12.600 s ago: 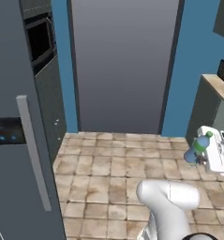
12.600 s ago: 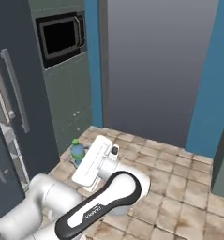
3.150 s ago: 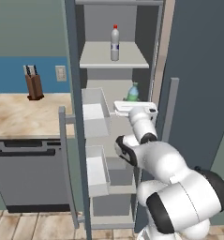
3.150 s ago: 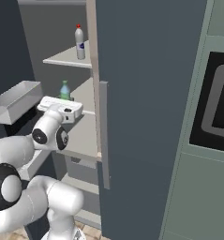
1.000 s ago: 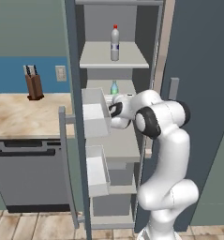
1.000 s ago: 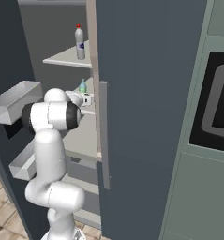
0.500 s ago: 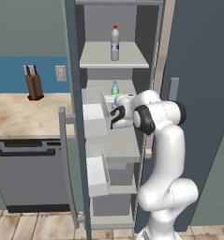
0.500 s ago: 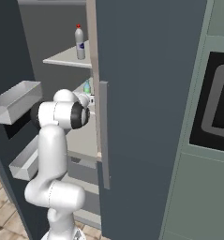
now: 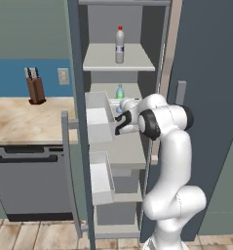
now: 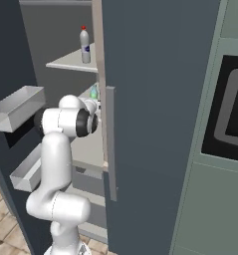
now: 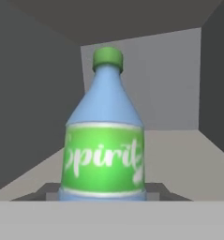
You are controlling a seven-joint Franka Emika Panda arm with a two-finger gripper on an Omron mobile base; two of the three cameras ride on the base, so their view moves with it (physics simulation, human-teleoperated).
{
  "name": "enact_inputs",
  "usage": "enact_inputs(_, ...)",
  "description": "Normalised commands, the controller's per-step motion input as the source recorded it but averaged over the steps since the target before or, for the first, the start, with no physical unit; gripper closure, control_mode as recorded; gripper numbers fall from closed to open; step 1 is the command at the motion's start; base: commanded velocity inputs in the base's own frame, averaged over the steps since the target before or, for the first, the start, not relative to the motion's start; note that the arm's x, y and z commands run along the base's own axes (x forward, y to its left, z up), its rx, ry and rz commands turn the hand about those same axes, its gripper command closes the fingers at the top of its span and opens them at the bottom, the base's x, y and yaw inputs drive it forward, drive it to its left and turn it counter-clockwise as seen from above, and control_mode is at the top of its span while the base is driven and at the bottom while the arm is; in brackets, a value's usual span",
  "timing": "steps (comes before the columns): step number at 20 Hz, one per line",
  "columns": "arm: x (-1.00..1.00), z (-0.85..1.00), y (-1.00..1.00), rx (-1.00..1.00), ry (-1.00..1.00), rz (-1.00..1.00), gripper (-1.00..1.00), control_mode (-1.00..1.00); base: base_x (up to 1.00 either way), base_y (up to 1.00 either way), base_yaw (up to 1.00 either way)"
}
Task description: Take the bottled waters from the counter and place them in the freezer to freeze. Close the freezer door after placing the bottles.
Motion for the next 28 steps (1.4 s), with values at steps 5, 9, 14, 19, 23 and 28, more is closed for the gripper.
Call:
enact_inputs(5, -0.25, -0.94, 0.07, -0.01, -0.18, 0.0, 1.0, -1.0, 0.0, 0.0, 0.0)
enact_inputs(9, -0.7, -1.0, 0.03, -0.03, -0.18, 0.0, 1.0, -1.0, 0.0, 0.0, 0.0)
enact_inputs(14, -0.83, -1.0, 0.0, -0.05, -0.13, -0.05, 1.0, -1.0, 0.0, 0.0, 0.0)
enact_inputs(19, -0.46, -0.84, 0.0, -0.04, -0.06, -0.05, 1.0, -1.0, 0.0, 0.0, 0.0)
enact_inputs(23, 0.25, -0.1, 0.0, 0.0, 0.3, -0.02, 1.0, -1.0, 0.0, 0.0, 0.0)
enact_inputs(28, 0.2, -0.09, 0.0, -0.01, 0.23, -0.02, 1.0, -1.0, 0.0, 0.0, 0.0)
